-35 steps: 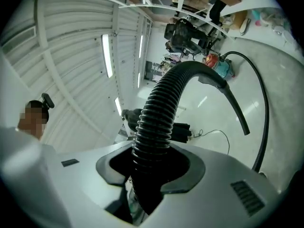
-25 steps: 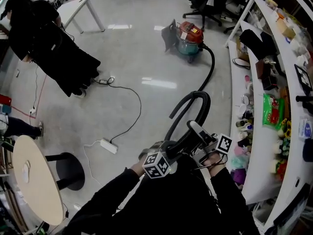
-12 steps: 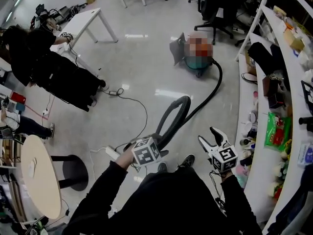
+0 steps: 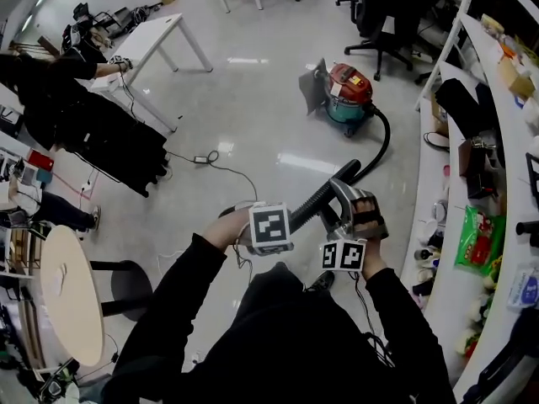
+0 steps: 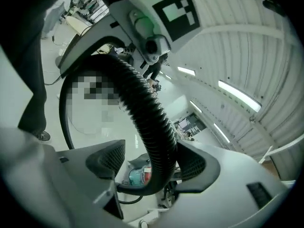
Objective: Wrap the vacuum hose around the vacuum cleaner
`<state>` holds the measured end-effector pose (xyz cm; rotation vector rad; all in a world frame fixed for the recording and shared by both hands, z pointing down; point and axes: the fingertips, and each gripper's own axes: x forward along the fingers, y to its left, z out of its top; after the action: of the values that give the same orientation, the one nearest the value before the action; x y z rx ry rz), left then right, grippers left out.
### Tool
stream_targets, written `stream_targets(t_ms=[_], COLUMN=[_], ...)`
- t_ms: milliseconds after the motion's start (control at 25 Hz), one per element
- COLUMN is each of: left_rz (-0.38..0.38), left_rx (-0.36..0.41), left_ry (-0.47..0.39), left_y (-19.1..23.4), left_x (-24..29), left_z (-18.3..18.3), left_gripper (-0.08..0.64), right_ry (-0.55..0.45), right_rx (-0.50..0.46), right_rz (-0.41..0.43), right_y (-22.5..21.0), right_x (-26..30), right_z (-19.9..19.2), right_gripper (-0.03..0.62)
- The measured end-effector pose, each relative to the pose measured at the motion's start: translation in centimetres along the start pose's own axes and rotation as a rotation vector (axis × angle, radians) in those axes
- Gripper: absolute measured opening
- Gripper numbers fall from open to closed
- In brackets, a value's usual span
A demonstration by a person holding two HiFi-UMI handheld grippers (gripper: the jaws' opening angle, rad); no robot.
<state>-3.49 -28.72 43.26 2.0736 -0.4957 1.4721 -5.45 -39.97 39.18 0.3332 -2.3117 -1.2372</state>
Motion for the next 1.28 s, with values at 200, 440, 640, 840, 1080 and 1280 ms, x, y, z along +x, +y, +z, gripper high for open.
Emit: stream_targets(t_ms=[200, 440, 640, 840, 1080, 1280], left_rz=[-0.128, -0.062, 0.224, 0.506, 0.51, 0.668], left_rx=[0.09, 0.144, -0.008, -0.249, -0.495, -0.546], left_ry=[0.045, -0.121, -0.461, -0.584, -0.615, -0.565], left_y=[-0.3, 6.4, 14.3, 20.1, 28.2, 35.7], left_x=[0.6, -1.3, -5.7, -1.7, 5.7, 6.7], left_z=[0.4, 1.9, -2.1, -12.6, -16.3, -15.9], left_gripper=[0.187, 0.191, 0.277, 0.294, 0.333, 0.344], right_ry=[0.063, 0.199, 0.366, 0.465, 0.506, 0.509], right_rx=[-0.011, 0.13, 0.349, 0.559, 0.647, 0.747], right_rz=[0.017, -0.019, -0.055, -0.176, -0.257, -0.305], right_y=[-1.0, -3.9, -6.9, -10.5, -13.3, -14.9], right_x=[2.9, 6.8, 10.7, 12.5, 14.3, 15.3], right_z=[-1.6, -4.7, -7.7, -10.7, -11.3, -12.4], right_gripper=[0.283, 0.15, 0.15, 0.15, 0.152, 0.152])
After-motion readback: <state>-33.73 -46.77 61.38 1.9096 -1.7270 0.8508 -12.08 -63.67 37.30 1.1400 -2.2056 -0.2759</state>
